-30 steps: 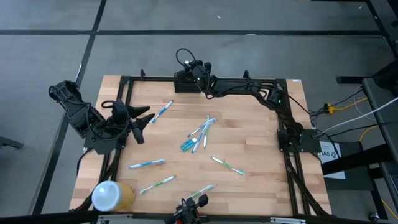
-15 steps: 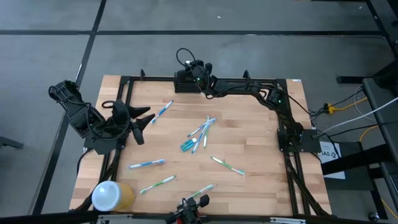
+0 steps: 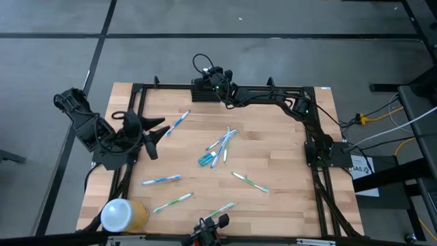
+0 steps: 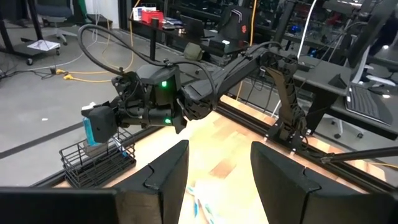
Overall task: Pick & Place toothbrushing station
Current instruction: Put the mouthwash into the wire organizer
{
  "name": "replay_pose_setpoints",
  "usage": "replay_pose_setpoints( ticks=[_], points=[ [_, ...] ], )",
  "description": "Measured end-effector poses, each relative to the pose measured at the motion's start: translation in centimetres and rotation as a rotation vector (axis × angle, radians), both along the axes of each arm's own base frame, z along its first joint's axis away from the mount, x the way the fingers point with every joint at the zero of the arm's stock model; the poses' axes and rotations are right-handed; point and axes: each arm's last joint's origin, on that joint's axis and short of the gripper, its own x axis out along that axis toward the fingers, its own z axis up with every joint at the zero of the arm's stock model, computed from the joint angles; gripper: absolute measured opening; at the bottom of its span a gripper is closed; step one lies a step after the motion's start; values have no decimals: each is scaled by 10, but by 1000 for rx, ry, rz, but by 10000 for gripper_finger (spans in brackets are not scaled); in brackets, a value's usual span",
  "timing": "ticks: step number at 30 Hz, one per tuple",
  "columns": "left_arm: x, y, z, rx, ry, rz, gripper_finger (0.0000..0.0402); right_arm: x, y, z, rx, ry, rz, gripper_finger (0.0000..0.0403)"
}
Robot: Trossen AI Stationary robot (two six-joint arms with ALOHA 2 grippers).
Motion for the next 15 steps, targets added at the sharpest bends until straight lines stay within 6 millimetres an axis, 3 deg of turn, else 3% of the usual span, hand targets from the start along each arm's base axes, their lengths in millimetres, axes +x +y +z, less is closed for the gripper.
replay_pose_setpoints(
  ticks=[15],
  points=[
    [0, -6, 5, 21, -27, -19, 168, 0, -2, 3, 4, -15, -32, 90]
  ],
)
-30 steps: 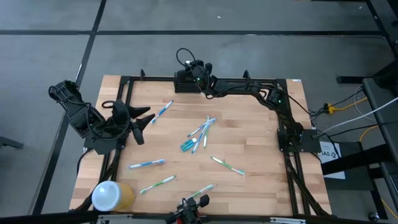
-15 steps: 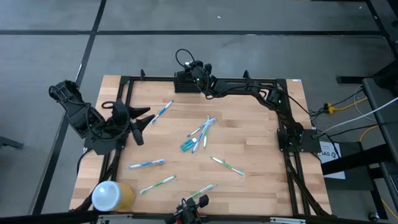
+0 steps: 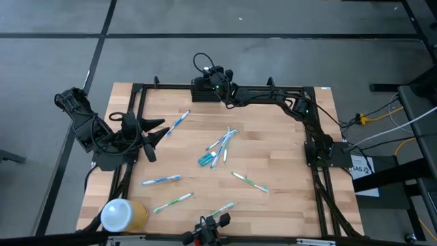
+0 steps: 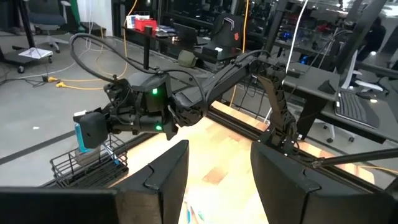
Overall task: Pick & Place toothbrushing station
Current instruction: Put the mouthwash into the wire organizer
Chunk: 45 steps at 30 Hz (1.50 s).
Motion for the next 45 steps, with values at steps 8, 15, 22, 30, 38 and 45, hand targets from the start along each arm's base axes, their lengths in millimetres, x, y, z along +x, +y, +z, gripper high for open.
replay_pose_setpoints(
  ticks=[8, 15, 22, 30, 38, 45],
  points=[
    [0, 0, 0, 14, 9, -3, 168, 4, -2, 1, 4, 17, -8, 90],
    [0, 0, 0, 20, 15, -8, 168, 4, -2, 1, 7, 18, -8, 90],
    [-2, -3, 0, 20, 16, -27, 168, 3, -2, 0, 17, 10, -37, 102],
    [-2, -3, 0, 25, 11, -24, 168, 3, -2, 0, 19, 13, -30, 96],
    [-2, -3, 0, 25, 11, -24, 168, 3, -2, 0, 12, 24, -27, 107],
    [-2, -3, 0, 32, 15, -25, 168, 6, 3, 0, -10, 50, -7, 103]
  ],
)
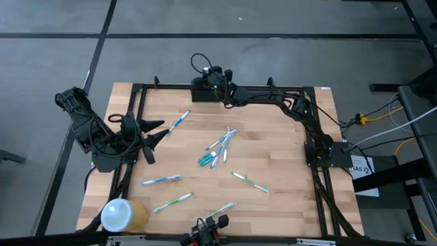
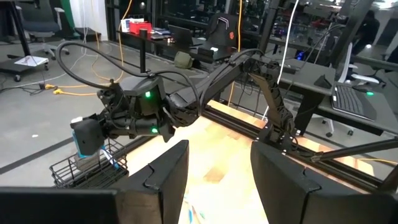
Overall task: Pick & Place toothbrushing station
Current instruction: Put the mouthwash into the wire organizer
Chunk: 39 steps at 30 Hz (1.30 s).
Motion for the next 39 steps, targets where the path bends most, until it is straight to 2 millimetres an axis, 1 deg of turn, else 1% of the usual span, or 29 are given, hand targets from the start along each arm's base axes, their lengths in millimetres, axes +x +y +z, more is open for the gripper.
replay_pose_setpoints(
  ticks=[10, 31, 39],
  points=[
    [0, 0, 0, 5, 8, -8, 168, 3, 1, -2, -35, 15, 12, 103],
    [-4, -4, 0, 23, 2, -24, 168, 3, 3, -2, -43, 17, -11, 104],
    [-5, -5, 1, 31, -9, -16, 168, 4, 3, -1, -52, 24, 12, 129]
  ],
)
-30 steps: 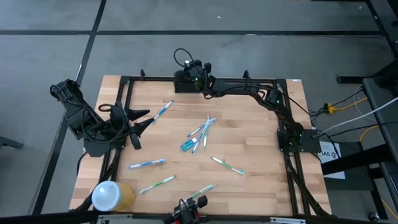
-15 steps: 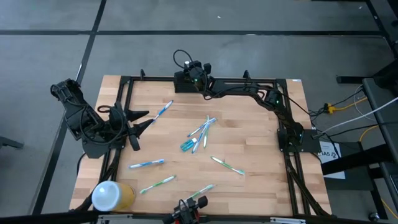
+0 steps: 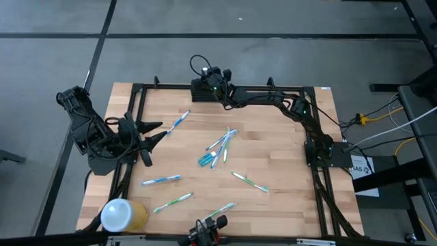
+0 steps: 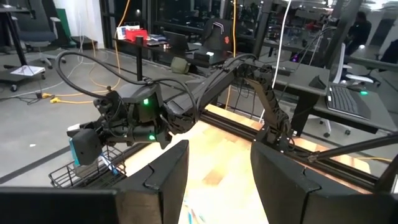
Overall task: Pick & Place toothbrushing station
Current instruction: Put the mouthwash into the wire organizer
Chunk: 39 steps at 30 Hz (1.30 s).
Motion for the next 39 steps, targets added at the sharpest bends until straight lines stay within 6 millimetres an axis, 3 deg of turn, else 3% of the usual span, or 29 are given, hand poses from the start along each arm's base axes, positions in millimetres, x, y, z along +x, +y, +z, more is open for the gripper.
replay_pose_setpoints(
  ticks=[14, 21, 24, 31, 36, 39],
  points=[
    [0, 0, 0, 1, 0, 1, 168, 0, 0, 0, -1, 1, 6, 120],
    [0, 0, -1, 8, 6, 2, 168, 6, 8, 3, -40, 30, 143, 120],
    [-1, 1, -2, 24, 20, 2, 168, 12, 26, 15, -116, 24, 207, 120],
    [-11, 12, 0, 44, 28, 12, 168, 12, 93, 73, -211, 108, 440, 120],
    [-21, 23, 4, 40, 28, 3, 168, -13, 147, 109, -121, 294, 674, 120],
    [-26, 29, 1, 41, 81, -38, 168, -35, 173, 120, -31, 431, 837, 120]
  ],
)
